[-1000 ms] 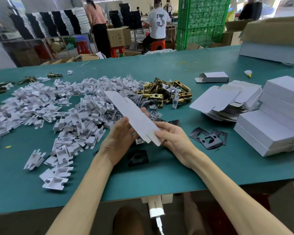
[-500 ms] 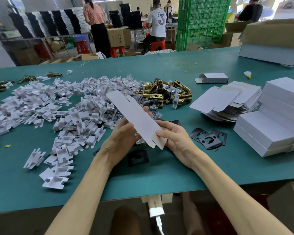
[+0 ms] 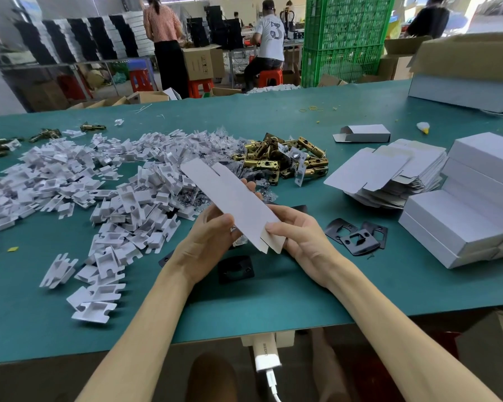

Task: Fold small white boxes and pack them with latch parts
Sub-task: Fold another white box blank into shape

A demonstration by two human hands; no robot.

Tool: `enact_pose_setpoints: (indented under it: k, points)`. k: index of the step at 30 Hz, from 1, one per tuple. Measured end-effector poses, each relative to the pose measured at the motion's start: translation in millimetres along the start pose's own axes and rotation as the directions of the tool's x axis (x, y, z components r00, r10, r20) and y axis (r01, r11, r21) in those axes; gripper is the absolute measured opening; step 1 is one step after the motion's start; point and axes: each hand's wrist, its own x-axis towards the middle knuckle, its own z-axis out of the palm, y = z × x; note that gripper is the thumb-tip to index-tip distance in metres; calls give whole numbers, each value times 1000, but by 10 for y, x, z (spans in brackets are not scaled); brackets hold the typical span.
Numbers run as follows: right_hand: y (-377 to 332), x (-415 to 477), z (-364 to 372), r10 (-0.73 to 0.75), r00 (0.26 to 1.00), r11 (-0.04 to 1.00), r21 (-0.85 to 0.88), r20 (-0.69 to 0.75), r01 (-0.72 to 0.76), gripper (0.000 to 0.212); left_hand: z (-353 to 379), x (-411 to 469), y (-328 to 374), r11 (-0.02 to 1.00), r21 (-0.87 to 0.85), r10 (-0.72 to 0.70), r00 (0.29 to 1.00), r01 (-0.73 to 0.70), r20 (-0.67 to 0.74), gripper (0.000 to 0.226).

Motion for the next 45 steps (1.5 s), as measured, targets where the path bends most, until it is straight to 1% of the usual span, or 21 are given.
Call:
enact_pose_setpoints:
  k: [3,6,10,13,17,22,27,32,35,38,45]
  points:
    - [11,4,2,0,1000,1000,-13,1,0,42,16,1,14,1000,-19,-4,1000,4,-7,99]
    - [9,5,-5,4,1000,1000,-18,15,-3,41,15,1,12,999,-48,8,1000,-8,4,101]
    - [-8,5,-17,16,999,999,28,34,-17,44,12,4,0,992,-111,53,998,-51,15,91]
    - [-14,2,-7,21,1000,998,65,22,-22,43,6,12,-1,988,-138,73,997,-70,15,85]
    - [-17,-6,-1,22,1000,997,76,12,-23,43,-12,10,-19,986,-141,89,996,-87,14,82]
    - [-3,1,-2,14,1000,994,111,7,-15,43,-9,2,-12,982,-159,100,995,-96,15,84]
    - [3,1,-7,15,1000,994,106,0,-15,42,-5,0,-9,983,-160,95,995,-91,20,85]
    - [0,-2,12,20,1000,994,110,3,-21,45,-10,9,-17,986,-137,95,995,-94,1,96]
    - [-8,-4,21,31,999,992,121,9,-31,50,-17,6,-25,989,-113,94,996,-92,9,93]
    - [-15,-3,14,38,999,991,130,23,-41,50,-19,-1,-12,988,-129,89,996,-86,16,88]
    - [-6,-6,12,31,999,992,121,28,-34,48,-6,-19,0,987,-134,92,996,-90,7,84]
